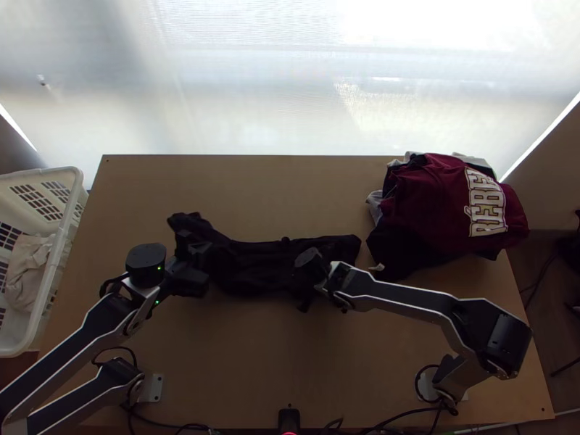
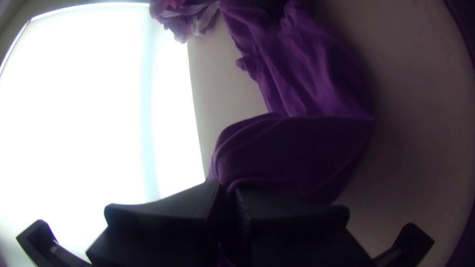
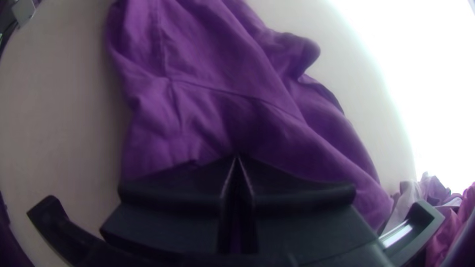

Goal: Fold the t-shirt

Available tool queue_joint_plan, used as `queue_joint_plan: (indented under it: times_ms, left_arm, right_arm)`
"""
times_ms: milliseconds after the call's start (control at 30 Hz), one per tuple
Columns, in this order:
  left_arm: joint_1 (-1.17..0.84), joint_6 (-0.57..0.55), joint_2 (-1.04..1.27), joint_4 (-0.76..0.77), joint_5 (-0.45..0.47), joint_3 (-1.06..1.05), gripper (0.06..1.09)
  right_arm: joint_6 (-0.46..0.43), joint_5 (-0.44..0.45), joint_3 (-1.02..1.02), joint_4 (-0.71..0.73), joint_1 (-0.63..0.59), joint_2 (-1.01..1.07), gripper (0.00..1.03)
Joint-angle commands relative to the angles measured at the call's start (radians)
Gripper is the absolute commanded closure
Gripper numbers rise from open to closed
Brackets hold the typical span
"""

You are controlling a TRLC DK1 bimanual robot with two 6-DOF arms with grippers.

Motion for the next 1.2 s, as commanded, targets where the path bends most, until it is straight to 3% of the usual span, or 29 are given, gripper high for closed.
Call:
queue_joint_plan:
  times_ms: [0,233,633,1167]
  left_arm:
    - [-0.136,0.054,0.072,0.032,-0.002,0.067,1.03]
    - [-0.22,0.104,0.191,0.101,0.007,0.137,1.03]
    - [-0.405,0.137,0.447,0.174,0.001,0.3,1.03]
    - [-0.55,0.158,0.832,0.283,-0.042,0.558,1.03]
  right_arm:
    - [0.009,-0.027,-0.004,-0.042,-0.085,-0.133,1.0]
    - [0.033,-0.045,-0.037,-0.151,-0.187,-0.394,1.0]
    - [0.035,-0.057,-0.157,-0.257,-0.493,-0.673,1.0]
    - [0.012,-0.079,-0.172,-0.306,-0.62,-0.779,1.0]
